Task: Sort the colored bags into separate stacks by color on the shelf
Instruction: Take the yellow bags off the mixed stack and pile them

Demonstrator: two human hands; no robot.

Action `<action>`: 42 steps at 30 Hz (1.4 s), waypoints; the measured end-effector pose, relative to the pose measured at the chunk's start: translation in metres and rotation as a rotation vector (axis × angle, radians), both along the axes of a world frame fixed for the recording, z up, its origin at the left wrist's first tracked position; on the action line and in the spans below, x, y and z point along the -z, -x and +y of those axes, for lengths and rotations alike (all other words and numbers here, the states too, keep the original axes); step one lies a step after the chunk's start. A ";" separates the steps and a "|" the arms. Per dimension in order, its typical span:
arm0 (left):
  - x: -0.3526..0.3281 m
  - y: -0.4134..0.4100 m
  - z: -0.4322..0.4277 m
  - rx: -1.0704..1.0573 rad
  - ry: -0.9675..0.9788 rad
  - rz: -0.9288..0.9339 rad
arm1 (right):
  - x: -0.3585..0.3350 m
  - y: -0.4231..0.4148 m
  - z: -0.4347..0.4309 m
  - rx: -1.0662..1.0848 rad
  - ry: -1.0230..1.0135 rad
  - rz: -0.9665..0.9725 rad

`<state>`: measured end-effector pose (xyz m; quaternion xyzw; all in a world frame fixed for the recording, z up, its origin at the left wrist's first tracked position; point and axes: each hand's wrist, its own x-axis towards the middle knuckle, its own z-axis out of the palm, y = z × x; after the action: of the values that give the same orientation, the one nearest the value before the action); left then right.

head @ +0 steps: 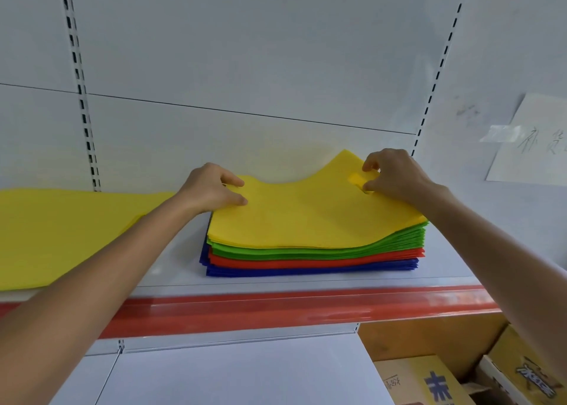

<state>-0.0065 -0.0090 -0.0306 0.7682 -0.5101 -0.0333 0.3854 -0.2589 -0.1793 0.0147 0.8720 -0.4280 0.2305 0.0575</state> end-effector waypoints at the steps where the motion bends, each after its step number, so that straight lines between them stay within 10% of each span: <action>1: -0.001 0.000 0.002 0.007 0.012 0.008 | -0.001 0.000 0.001 -0.009 -0.002 -0.018; 23: -0.028 -0.028 0.041 0.006 0.123 -0.014 | -0.019 -0.009 0.034 0.114 0.050 -0.011; 42: -0.030 -0.197 0.203 -0.161 0.049 -0.004 | -0.010 -0.187 0.164 -0.016 0.043 -0.005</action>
<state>0.1909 0.1939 -0.0007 0.7971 -0.4481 0.0116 0.4046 -0.0714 -0.0154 0.0248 0.8733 -0.4163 0.2423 0.0732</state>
